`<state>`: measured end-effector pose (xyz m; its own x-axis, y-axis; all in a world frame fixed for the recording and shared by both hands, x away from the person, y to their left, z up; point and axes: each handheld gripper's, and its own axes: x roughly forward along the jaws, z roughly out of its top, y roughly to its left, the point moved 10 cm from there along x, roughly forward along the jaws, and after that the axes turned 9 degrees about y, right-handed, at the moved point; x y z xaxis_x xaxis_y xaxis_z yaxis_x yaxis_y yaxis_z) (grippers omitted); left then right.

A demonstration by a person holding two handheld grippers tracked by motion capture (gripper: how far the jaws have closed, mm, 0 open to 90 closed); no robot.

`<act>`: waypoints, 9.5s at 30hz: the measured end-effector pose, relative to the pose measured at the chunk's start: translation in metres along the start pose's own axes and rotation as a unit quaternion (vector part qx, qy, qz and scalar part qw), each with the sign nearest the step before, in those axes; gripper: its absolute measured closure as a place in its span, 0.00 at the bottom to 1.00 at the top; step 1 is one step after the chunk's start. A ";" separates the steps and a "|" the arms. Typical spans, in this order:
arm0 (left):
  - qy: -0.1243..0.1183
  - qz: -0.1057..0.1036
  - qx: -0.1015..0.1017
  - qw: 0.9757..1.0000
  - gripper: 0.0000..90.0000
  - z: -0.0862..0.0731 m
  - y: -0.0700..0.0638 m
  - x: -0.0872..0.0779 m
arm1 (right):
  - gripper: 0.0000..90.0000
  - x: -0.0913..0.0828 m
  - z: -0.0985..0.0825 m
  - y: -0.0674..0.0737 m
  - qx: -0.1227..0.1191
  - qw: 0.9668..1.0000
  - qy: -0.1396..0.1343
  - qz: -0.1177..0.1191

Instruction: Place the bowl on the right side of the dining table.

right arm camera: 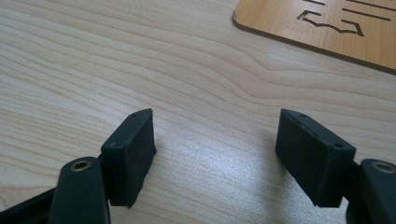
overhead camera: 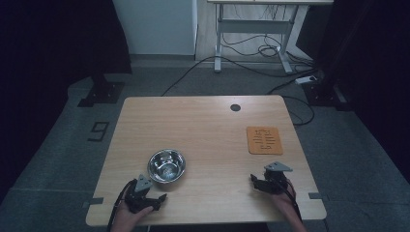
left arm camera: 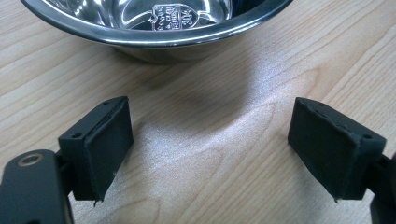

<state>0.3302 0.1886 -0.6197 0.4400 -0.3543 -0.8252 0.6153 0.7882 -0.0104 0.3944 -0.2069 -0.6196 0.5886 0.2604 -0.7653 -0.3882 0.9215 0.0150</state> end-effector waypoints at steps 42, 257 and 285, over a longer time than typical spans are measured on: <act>0.000 -0.001 0.001 1.000 0.15 0.001 0.000 0.001 | 0.27 -0.007 0.012 -0.004 0.036 0.999 -0.022 0.017; 0.001 -0.001 0.004 1.000 0.15 0.000 0.000 0.000 | 0.40 0.104 0.137 0.247 -0.073 0.983 0.062 0.155; 0.002 -0.001 0.005 1.000 0.15 0.000 0.000 0.000 | 0.95 0.101 0.137 0.242 -0.009 0.978 0.093 0.187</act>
<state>0.3302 0.1882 -0.6196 0.4360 -0.3549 -0.8270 0.6226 0.7825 -0.0075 0.4565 0.0820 -0.6051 0.2642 0.5193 -0.8128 -0.5651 0.7663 0.3059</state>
